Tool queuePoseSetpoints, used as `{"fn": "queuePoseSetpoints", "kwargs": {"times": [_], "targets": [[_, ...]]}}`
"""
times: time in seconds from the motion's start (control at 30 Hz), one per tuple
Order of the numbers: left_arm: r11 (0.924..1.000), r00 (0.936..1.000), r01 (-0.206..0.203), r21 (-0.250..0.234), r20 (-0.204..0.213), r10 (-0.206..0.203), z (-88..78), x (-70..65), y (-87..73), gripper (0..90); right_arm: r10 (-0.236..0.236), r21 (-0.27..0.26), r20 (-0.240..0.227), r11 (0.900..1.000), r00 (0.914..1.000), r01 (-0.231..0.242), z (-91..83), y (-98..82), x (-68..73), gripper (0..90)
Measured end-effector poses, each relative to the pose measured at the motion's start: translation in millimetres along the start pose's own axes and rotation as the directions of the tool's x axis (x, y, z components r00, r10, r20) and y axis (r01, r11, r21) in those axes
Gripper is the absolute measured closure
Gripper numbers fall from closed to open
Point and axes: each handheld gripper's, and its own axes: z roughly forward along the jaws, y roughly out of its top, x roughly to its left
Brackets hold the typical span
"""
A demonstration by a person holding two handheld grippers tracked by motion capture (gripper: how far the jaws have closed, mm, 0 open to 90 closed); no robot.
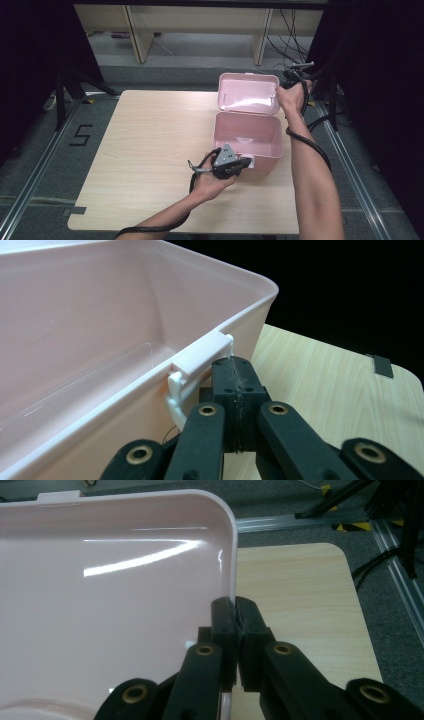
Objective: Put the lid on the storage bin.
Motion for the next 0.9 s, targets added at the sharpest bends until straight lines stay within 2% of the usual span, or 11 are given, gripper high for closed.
{"fn": "queuePoseSetpoints", "kwargs": {"times": [0.2,0.23,0.3,0.33,0.4,0.6,0.67,0.73,0.8,0.87,0.9], "targets": [[1.0000,1.0000,0.005,-0.001,-0.001,-0.005,0.4,0.3,0.4,90.0,-0.015,-0.027,-0.001,1.000,0.9999,0.015,-5.7,0.5,-0.1,89.7],[1.0000,1.0000,0.005,-0.001,-0.001,-0.005,0.4,0.4,0.5,90.0,0.016,-0.025,-0.006,1.000,0.9998,-0.016,-6.8,0.0,1.9,89.8],[1.0000,1.0000,0.007,-0.002,-0.001,-0.007,0.5,0.4,0.5,90.0,-0.018,-0.036,-0.003,0.999,0.9998,0.018,-8.4,0.3,0.1,89.9],[1.0000,1.0000,0.006,-0.001,-0.001,-0.006,0.5,0.4,0.5,90.0,0.014,-0.033,-0.010,0.999,0.9999,-0.014,-9.9,-0.3,2.6,89.9],[1.0000,1.0000,0.007,-0.002,-0.001,-0.007,0.5,0.4,0.5,90.0,-0.034,-0.050,-0.002,0.998,0.9994,0.033,-11.7,-0.4,-0.1,89.9],[1.0000,1.0000,0.007,0.000,-0.003,-0.007,0.4,0.2,0.5,90.0,-0.026,-0.073,-0.009,0.997,0.9996,0.025,-17.1,-3.0,1.6,89.9],[1.0000,1.0000,0.010,-0.002,-0.003,-0.010,0.6,0.1,0.5,90.0,-0.079,-0.092,-0.016,0.993,0.9968,0.077,-17.9,-2.6,-2.1,89.9],[0.9999,0.9999,0.014,-0.004,-0.002,-0.014,0.7,0.2,0.3,90.0,-0.007,-0.089,-0.015,0.996,0.9999,0.005,-19.9,-4.6,2.5,89.9],[0.9999,0.9999,0.016,-0.007,-0.001,-0.016,0.8,0.3,0.1,90.0,-0.071,-0.101,-0.017,0.993,0.9974,0.069,-20.9,-4.5,-1.9,89.9],[0.9998,0.9998,0.021,-0.007,-0.004,-0.021,0.7,0.0,-0.2,90.0,-0.046,-0.100,-0.013,0.994,0.9988,0.045,-23.3,-5.6,1.0,89.9],[0.9998,0.9998,0.020,-0.007,-0.003,-0.020,0.7,0.0,-0.2,90.0,-0.070,-0.105,-0.011,0.992,0.9975,0.068,-24.0,-5.5,-0.5,89.9]]}}
